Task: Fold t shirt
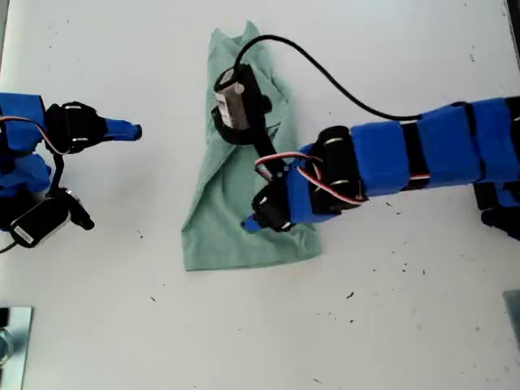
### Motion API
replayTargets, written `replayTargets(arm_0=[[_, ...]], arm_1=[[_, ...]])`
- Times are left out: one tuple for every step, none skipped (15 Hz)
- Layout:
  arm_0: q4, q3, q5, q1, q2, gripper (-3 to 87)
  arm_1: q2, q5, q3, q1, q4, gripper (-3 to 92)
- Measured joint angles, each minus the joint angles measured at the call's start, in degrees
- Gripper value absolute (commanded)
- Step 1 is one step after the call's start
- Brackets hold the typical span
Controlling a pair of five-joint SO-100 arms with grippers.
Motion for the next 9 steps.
replayTargets(arm_0=[[0.0,0.0,0.0,0.0,0.0,-0.1],[0.0,0.0,0.0,0.0,0.0,-0.1],[0.0,0.0,0.0,0.0,0.0,-0.1],[0.0,0.0,0.0,0.0,0.2,-0.1],[0.0,0.0,0.0,0.0,0.3,-0.1],[0.0,0.0,0.0,0.0,0.4,-0.1],[0.0,0.0,0.0,0.0,0.5,-0.1],[0.0,0.0,0.0,0.0,0.8,-0.1],[0.0,0.0,0.0,0.0,0.8,-0.1]], arm_1=[[0.6,-0.2,-1.3,-0.7,-1.4,26.7],[3.2,-0.2,-1.3,-1.1,-1.5,23.1],[8.2,-0.2,-0.8,-1.0,-1.5,19.4],[15.1,-0.5,2.0,-0.8,-1.5,18.1],[21.4,-1.0,4.5,-0.8,-1.1,17.1],[26.7,-1.2,8.3,-0.6,0.4,14.7],[31.6,-1.2,14.5,0.6,2.0,11.3],[37.2,-1.2,23.4,3.1,2.3,9.2],[43.9,-0.7,34.6,6.5,1.9,4.6]])
